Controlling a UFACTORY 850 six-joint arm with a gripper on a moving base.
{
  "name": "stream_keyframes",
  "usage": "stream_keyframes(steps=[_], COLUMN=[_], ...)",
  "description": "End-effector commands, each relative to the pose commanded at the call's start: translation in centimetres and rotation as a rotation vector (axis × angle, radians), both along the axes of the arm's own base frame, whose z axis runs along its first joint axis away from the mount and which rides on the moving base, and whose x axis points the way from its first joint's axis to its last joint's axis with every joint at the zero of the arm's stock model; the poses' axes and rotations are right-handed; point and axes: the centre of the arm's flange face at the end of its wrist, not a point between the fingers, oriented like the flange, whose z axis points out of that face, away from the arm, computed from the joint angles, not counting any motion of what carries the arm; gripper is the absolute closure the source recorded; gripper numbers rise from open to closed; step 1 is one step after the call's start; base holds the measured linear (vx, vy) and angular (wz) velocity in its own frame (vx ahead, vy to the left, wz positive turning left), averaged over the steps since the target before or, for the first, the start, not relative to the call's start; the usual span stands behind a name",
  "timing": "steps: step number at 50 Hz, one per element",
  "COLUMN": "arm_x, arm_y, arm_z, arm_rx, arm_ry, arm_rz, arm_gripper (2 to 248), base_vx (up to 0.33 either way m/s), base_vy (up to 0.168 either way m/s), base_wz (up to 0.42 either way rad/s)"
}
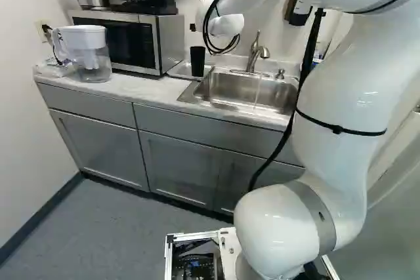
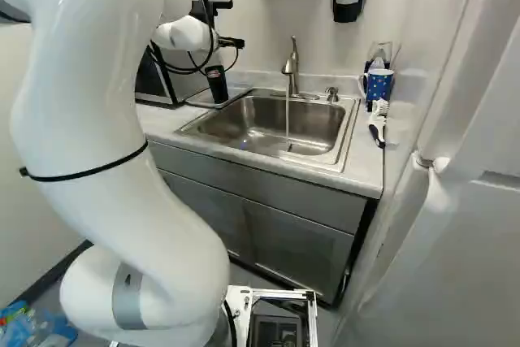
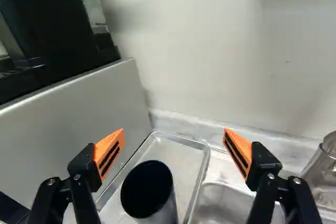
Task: Rinse the cup and place it in the tray
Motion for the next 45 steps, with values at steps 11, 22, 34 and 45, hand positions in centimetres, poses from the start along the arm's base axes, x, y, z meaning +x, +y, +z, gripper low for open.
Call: stream_keyframes(steps=[11, 22, 34, 45], arm_x=[-0.4, -0.6, -0.9, -1.1], arm_y=[-1.4, -2.8, -4.5, -6.1], arm_z=[1.0, 1.7, 2.5, 3.7], arm_rx=[-0.046, -0.088, -0.113, -0.111], arm_ry=[0.003, 0.032, 0.078, 0.057], arm_rz=[0.003, 0.001, -0.017, -0.045], arm_gripper=[3, 3, 3, 3], base_vx=[0.000, 0.000, 0.000, 0.000], base_vy=[0.000, 0.000, 0.000, 0.000], base_wz=[0.000, 0.000, 0.000, 0.000])
